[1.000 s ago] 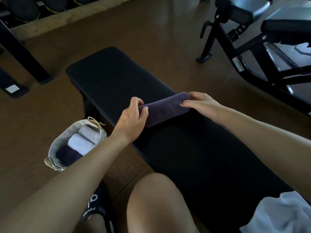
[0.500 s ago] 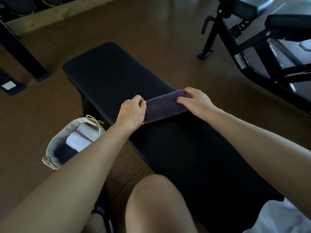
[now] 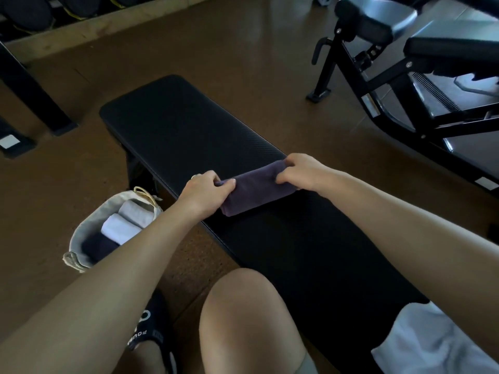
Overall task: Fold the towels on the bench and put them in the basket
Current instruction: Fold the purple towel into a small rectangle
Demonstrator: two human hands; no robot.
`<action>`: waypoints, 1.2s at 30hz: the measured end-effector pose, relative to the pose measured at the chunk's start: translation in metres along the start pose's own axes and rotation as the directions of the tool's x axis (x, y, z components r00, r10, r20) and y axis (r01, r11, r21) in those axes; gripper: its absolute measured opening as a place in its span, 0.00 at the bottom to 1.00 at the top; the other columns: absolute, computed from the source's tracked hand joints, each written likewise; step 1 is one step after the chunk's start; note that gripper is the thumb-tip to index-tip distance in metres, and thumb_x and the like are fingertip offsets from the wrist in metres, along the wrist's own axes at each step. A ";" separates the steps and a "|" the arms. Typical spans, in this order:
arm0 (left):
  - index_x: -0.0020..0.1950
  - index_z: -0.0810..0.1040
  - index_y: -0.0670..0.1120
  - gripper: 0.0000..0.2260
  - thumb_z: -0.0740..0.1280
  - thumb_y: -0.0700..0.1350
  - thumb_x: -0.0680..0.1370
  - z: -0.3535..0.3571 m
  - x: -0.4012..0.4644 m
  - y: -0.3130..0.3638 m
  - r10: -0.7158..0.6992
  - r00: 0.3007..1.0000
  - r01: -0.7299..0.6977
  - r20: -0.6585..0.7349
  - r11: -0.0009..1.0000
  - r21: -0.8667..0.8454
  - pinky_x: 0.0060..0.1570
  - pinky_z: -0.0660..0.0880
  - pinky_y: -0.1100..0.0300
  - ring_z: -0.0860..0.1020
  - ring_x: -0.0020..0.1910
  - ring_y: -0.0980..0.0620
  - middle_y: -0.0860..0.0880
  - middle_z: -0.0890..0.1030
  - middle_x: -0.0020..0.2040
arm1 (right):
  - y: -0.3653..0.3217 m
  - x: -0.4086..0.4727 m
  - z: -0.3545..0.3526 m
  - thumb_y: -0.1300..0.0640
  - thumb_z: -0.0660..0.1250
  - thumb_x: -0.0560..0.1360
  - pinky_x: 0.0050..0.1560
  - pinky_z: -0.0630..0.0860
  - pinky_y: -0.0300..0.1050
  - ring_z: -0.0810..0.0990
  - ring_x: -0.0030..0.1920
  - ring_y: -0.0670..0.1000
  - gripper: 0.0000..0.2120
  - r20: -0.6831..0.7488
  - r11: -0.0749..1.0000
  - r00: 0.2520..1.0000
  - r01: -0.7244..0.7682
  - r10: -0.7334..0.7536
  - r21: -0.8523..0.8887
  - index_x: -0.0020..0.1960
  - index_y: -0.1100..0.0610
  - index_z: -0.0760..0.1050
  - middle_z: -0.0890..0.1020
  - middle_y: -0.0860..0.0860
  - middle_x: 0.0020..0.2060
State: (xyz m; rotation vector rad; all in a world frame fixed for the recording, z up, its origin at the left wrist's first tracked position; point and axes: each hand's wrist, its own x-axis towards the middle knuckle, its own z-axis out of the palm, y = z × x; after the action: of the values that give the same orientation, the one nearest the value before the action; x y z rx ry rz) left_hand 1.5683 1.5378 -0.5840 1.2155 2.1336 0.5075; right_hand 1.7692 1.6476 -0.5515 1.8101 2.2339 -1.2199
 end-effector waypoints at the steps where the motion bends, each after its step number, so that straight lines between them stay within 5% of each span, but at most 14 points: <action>1: 0.51 0.75 0.47 0.18 0.65 0.62 0.80 0.000 -0.005 -0.002 -0.035 0.999 0.035 -0.021 0.999 0.003 0.37 0.75 0.56 0.79 0.41 0.51 0.47 0.81 0.49 | -0.001 -0.003 0.001 0.60 0.72 0.76 0.50 0.79 0.50 0.81 0.57 0.63 0.20 0.030 0.999 0.999 -0.019 0.018 0.032 0.67 0.62 0.75 0.80 0.59 0.55; 5: 0.67 0.70 0.42 0.31 0.66 0.66 0.77 0.002 -0.029 -0.010 -0.188 0.972 0.193 -0.141 0.981 0.018 0.38 0.70 0.57 0.78 0.50 0.47 0.43 0.77 0.60 | -0.007 -0.023 0.011 0.60 0.72 0.77 0.58 0.82 0.54 0.82 0.58 0.58 0.22 0.178 0.996 0.982 -0.076 0.064 0.057 0.70 0.56 0.72 0.80 0.59 0.58; 9: 0.76 0.62 0.42 0.38 0.71 0.63 0.75 -0.001 -0.041 -0.027 -0.400 0.916 0.381 0.037 0.834 -0.399 0.55 0.81 0.46 0.79 0.59 0.42 0.44 0.74 0.67 | -0.011 -0.041 0.029 0.59 0.71 0.78 0.55 0.84 0.51 0.85 0.51 0.53 0.19 0.243 0.998 0.970 -0.034 0.021 0.048 0.68 0.56 0.75 0.83 0.55 0.51; 12: 0.68 0.74 0.45 0.23 0.72 0.55 0.78 -0.009 -0.056 -0.040 -0.349 0.898 0.435 0.267 0.622 -0.651 0.54 0.81 0.50 0.80 0.55 0.45 0.45 0.78 0.62 | -0.017 -0.052 0.042 0.59 0.72 0.77 0.53 0.84 0.49 0.85 0.50 0.53 0.17 0.280 0.998 0.960 -0.033 0.019 0.047 0.66 0.57 0.77 0.84 0.55 0.52; 15: 0.60 0.79 0.47 0.14 0.73 0.52 0.77 -0.024 -0.065 -0.055 -0.282 0.906 0.422 0.315 0.552 -0.719 0.45 0.78 0.56 0.80 0.55 0.46 0.43 0.81 0.59 | -0.029 -0.061 0.058 0.57 0.72 0.77 0.54 0.84 0.50 0.86 0.49 0.53 0.16 0.319 0.999 0.948 -0.023 0.006 0.047 0.64 0.57 0.78 0.85 0.56 0.52; 17: 0.60 0.80 0.46 0.13 0.72 0.50 0.77 -0.036 -0.068 -0.059 -0.262 0.917 0.397 0.300 0.523 -0.755 0.48 0.78 0.55 0.81 0.55 0.46 0.41 0.83 0.59 | -0.040 -0.066 0.069 0.56 0.73 0.76 0.56 0.84 0.51 0.85 0.51 0.53 0.15 0.346 0.999 0.938 0.006 -0.016 0.031 0.62 0.56 0.78 0.84 0.55 0.52; 20: 0.57 0.81 0.45 0.12 0.72 0.48 0.77 -0.065 -0.072 -0.064 -0.246 0.934 0.353 0.258 0.538 -0.766 0.45 0.77 0.56 0.81 0.50 0.49 0.43 0.84 0.53 | -0.058 -0.070 0.082 0.55 0.74 0.74 0.59 0.82 0.50 0.83 0.55 0.53 0.15 0.378 0.996 0.923 0.046 -0.071 0.075 0.60 0.54 0.80 0.83 0.53 0.54; 24: 0.61 0.80 0.47 0.19 0.75 0.52 0.73 -0.110 -0.067 -0.093 -0.279 0.939 0.327 0.201 0.546 -0.771 0.45 0.80 0.55 0.81 0.54 0.49 0.46 0.83 0.55 | -0.093 -0.070 0.101 0.62 0.72 0.73 0.62 0.79 0.51 0.82 0.58 0.58 0.09 0.395 0.914 0.895 0.032 -0.206 0.404 0.53 0.60 0.80 0.81 0.63 0.53; 27: 0.58 0.81 0.45 0.15 0.74 0.50 0.74 -0.139 -0.056 -0.119 -0.298 0.939 0.315 0.175 0.532 -0.786 0.44 0.79 0.57 0.81 0.49 0.50 0.46 0.83 0.51 | -0.127 -0.062 0.129 0.67 0.69 0.73 0.59 0.80 0.51 0.81 0.53 0.56 0.07 0.424 0.827 0.871 -0.037 -0.249 0.561 0.46 0.58 0.74 0.79 0.58 0.48; 32: 0.54 0.82 0.46 0.10 0.76 0.46 0.75 -0.170 -0.024 -0.180 -0.334 0.942 0.216 0.016 0.572 -0.792 0.46 0.79 0.55 0.83 0.51 0.47 0.44 0.84 0.52 | -0.175 -0.027 0.194 0.68 0.69 0.75 0.59 0.82 0.55 0.84 0.58 0.60 0.14 0.468 0.850 0.859 -0.079 -0.207 0.521 0.60 0.61 0.74 0.81 0.60 0.56; 36: 0.56 0.81 0.47 0.17 0.80 0.48 0.71 -0.166 0.016 -0.239 -0.412 0.894 0.168 -0.177 0.672 -0.721 0.49 0.79 0.56 0.81 0.52 0.51 0.46 0.83 0.54 | -0.202 0.019 0.251 0.64 0.70 0.77 0.57 0.83 0.53 0.84 0.55 0.57 0.22 0.440 0.937 0.880 0.019 -0.181 0.348 0.69 0.57 0.70 0.80 0.58 0.59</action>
State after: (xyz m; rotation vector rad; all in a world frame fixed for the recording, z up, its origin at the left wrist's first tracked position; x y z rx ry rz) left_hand 1.3000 1.4281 -0.6110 0.3538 2.0251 1.2925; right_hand 1.4842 1.5154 -0.6240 1.2812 1.9497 -1.9151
